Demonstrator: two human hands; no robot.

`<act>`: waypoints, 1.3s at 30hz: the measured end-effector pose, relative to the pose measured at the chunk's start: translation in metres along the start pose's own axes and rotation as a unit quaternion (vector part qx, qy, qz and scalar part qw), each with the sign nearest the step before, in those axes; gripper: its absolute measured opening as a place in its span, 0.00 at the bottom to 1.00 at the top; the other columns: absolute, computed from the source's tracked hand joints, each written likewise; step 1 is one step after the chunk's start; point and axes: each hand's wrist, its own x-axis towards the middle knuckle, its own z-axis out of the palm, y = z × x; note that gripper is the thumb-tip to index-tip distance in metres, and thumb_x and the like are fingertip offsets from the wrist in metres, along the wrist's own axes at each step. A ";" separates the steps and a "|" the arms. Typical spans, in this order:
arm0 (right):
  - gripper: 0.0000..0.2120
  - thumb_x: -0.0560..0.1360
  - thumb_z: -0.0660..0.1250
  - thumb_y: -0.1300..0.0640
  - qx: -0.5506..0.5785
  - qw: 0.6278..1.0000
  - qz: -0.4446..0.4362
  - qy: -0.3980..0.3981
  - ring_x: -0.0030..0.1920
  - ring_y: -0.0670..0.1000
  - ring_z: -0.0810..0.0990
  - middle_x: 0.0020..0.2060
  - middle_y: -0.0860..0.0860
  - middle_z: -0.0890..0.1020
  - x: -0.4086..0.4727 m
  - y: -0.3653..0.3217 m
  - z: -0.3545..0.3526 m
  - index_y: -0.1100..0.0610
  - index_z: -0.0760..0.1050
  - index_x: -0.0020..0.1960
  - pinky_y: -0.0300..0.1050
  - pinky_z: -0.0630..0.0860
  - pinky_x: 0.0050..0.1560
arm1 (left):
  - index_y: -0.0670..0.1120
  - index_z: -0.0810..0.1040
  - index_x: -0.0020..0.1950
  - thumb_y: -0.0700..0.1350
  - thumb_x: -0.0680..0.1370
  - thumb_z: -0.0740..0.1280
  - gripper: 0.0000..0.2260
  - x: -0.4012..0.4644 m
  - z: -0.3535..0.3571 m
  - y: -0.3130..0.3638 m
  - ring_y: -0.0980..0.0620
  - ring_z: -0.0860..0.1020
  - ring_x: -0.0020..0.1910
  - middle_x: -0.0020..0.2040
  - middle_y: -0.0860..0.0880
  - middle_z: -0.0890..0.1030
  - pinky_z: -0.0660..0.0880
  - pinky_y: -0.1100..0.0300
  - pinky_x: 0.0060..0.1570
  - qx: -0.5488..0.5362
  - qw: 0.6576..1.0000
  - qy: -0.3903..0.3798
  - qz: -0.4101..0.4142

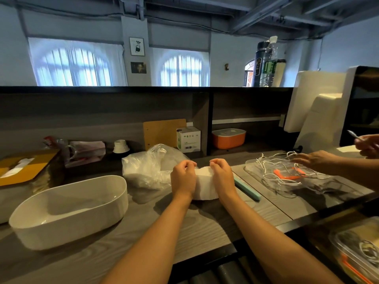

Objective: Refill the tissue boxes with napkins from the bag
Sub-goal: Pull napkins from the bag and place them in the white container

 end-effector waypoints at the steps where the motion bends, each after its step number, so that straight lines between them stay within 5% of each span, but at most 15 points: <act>1: 0.05 0.81 0.60 0.58 -0.001 1.000 0.005 0.004 0.46 0.43 0.73 0.45 0.46 0.76 0.000 0.001 -0.001 0.53 0.75 0.53 0.38 0.69 0.43 | 0.43 0.82 0.51 0.42 0.82 0.59 0.11 0.001 0.000 -0.001 0.51 0.76 0.48 0.48 0.48 0.81 0.68 0.63 0.37 0.012 1.000 0.003 -0.011; 5: 0.10 0.81 0.59 0.58 -0.025 1.000 0.012 -0.001 0.46 0.45 0.74 0.45 0.48 0.78 -0.001 0.000 -0.005 0.58 0.79 0.54 0.39 0.71 0.48 | 0.42 0.80 0.46 0.47 0.83 0.57 0.15 0.004 0.000 -0.007 0.49 0.76 0.44 0.45 0.45 0.81 0.69 0.58 0.38 0.040 0.997 -0.048 -0.054; 7: 0.12 0.82 0.59 0.53 -0.079 0.997 0.004 -0.008 0.45 0.46 0.76 0.41 0.45 0.78 -0.002 -0.002 -0.003 0.56 0.80 0.49 0.36 0.72 0.43 | 0.42 0.80 0.39 0.49 0.83 0.59 0.18 0.003 0.001 -0.007 0.49 0.77 0.39 0.38 0.45 0.80 0.69 0.57 0.36 0.046 0.996 -0.062 -0.032; 13: 0.22 0.82 0.56 0.45 -0.069 0.997 -0.042 0.023 0.37 0.47 0.81 0.34 0.49 0.82 -0.018 -0.008 -0.007 0.55 0.80 0.39 0.39 0.73 0.36 | 0.43 0.77 0.33 0.54 0.83 0.61 0.22 -0.005 -0.005 -0.001 0.50 0.78 0.34 0.33 0.47 0.79 0.72 0.60 0.32 0.074 0.997 0.007 -0.006; 17: 0.13 0.83 0.57 0.47 -0.064 0.994 -0.064 -0.065 0.50 0.42 0.76 0.54 0.45 0.78 -0.029 -0.018 -0.010 0.50 0.75 0.60 0.38 0.72 0.47 | 0.45 0.76 0.39 0.55 0.83 0.60 0.18 -0.010 -0.014 0.006 0.51 0.79 0.39 0.41 0.45 0.81 0.73 0.62 0.35 0.026 0.994 0.071 -0.081; 19: 0.20 0.81 0.60 0.51 -0.029 0.993 -0.057 -0.102 0.55 0.43 0.74 0.60 0.44 0.71 -0.035 -0.021 -0.010 0.50 0.65 0.72 0.37 0.74 0.46 | 0.45 0.75 0.40 0.55 0.83 0.60 0.18 -0.010 -0.021 0.011 0.49 0.79 0.41 0.42 0.45 0.80 0.78 0.57 0.42 -0.013 0.988 0.088 -0.124; 21: 0.26 0.79 0.64 0.57 0.036 0.990 -0.026 -0.137 0.55 0.48 0.75 0.59 0.45 0.70 -0.044 -0.023 -0.009 0.48 0.60 0.74 0.42 0.81 0.42 | 0.45 0.74 0.39 0.55 0.83 0.60 0.18 -0.011 -0.030 0.017 0.49 0.80 0.41 0.41 0.47 0.80 0.79 0.55 0.45 -0.037 0.987 0.082 -0.130; 27: 0.22 0.76 0.65 0.63 0.135 0.986 -0.002 -0.094 0.56 0.53 0.78 0.58 0.50 0.76 -0.068 -0.034 0.001 0.49 0.68 0.67 0.51 0.83 0.49 | 0.46 0.77 0.35 0.59 0.80 0.63 0.21 -0.023 -0.076 0.039 0.50 0.80 0.38 0.36 0.48 0.80 0.77 0.56 0.39 0.001 0.999 -0.050 -0.002; 30: 0.18 0.76 0.68 0.59 0.179 0.981 0.039 -0.067 0.56 0.54 0.80 0.57 0.53 0.79 -0.077 -0.050 0.011 0.54 0.73 0.65 0.52 0.83 0.51 | 0.47 0.82 0.49 0.54 0.79 0.68 0.11 -0.026 -0.105 0.046 0.50 0.81 0.46 0.47 0.49 0.83 0.82 0.53 0.46 -0.013 0.993 -0.111 0.028; 33: 0.13 0.76 0.69 0.60 0.240 0.965 0.078 -0.068 0.53 0.55 0.82 0.54 0.56 0.81 -0.091 -0.074 0.026 0.59 0.76 0.60 0.50 0.82 0.50 | 0.49 0.80 0.56 0.50 0.78 0.69 0.09 -0.027 -0.137 0.052 0.52 0.81 0.49 0.51 0.52 0.82 0.81 0.61 0.43 -0.020 0.987 -0.154 0.046; 35: 0.08 0.76 0.70 0.60 0.263 0.958 0.097 -0.066 0.52 0.56 0.81 0.52 0.55 0.81 -0.102 -0.091 0.039 0.56 0.77 0.54 0.51 0.82 0.50 | 0.51 0.78 0.57 0.50 0.78 0.69 0.08 -0.030 -0.159 0.057 0.54 0.81 0.48 0.51 0.52 0.82 0.79 0.66 0.38 -0.016 0.981 -0.191 0.021; 39: 0.03 0.78 0.67 0.58 0.224 0.960 0.134 -0.100 0.46 0.55 0.80 0.46 0.54 0.79 -0.127 -0.118 0.072 0.52 0.74 0.47 0.53 0.81 0.45 | 0.48 0.74 0.65 0.50 0.78 0.69 0.17 -0.032 -0.201 0.061 0.46 0.82 0.53 0.57 0.46 0.81 0.83 0.53 0.45 -0.007 0.967 -0.243 -0.075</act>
